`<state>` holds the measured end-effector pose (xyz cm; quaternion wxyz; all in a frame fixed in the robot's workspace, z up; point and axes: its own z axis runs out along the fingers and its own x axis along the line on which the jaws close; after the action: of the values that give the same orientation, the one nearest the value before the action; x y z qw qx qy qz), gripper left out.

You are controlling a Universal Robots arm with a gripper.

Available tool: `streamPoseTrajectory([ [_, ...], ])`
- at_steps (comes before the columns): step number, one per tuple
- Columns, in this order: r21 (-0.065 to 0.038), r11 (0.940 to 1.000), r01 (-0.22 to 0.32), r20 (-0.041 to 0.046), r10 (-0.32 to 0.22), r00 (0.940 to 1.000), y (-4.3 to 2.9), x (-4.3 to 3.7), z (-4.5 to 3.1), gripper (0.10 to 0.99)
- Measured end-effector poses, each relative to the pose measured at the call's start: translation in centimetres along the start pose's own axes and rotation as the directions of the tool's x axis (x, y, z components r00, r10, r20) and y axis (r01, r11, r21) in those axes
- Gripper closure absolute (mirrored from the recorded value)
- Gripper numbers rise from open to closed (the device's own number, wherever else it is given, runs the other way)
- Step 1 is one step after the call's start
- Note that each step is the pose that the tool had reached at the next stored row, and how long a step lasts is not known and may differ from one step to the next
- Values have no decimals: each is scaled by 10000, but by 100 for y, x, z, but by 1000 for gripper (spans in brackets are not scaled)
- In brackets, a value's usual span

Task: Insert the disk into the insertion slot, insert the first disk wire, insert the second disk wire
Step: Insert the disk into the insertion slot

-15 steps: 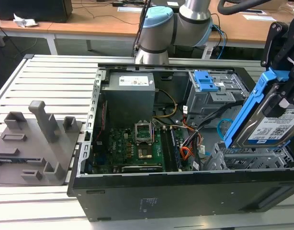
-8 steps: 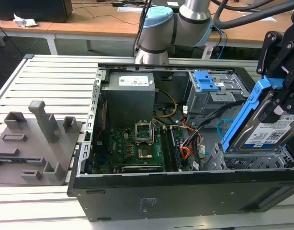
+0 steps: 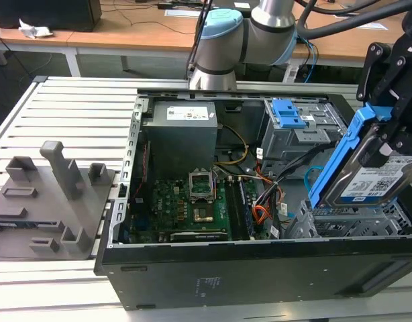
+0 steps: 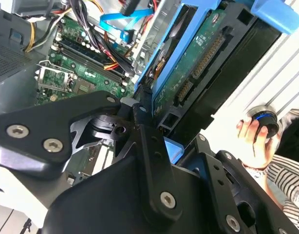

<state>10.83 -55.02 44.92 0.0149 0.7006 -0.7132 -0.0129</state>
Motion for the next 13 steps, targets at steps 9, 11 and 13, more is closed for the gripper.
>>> streamPoseTrajectory([
  [9,0,10000,9,-2,-9,10000,-39,-164,-2,722],
  [11,0,10000,9,-2,-9,10000,-47,-167,0,722],
  [13,0,10000,9,-3,-9,10000,-52,-168,14,722],
])
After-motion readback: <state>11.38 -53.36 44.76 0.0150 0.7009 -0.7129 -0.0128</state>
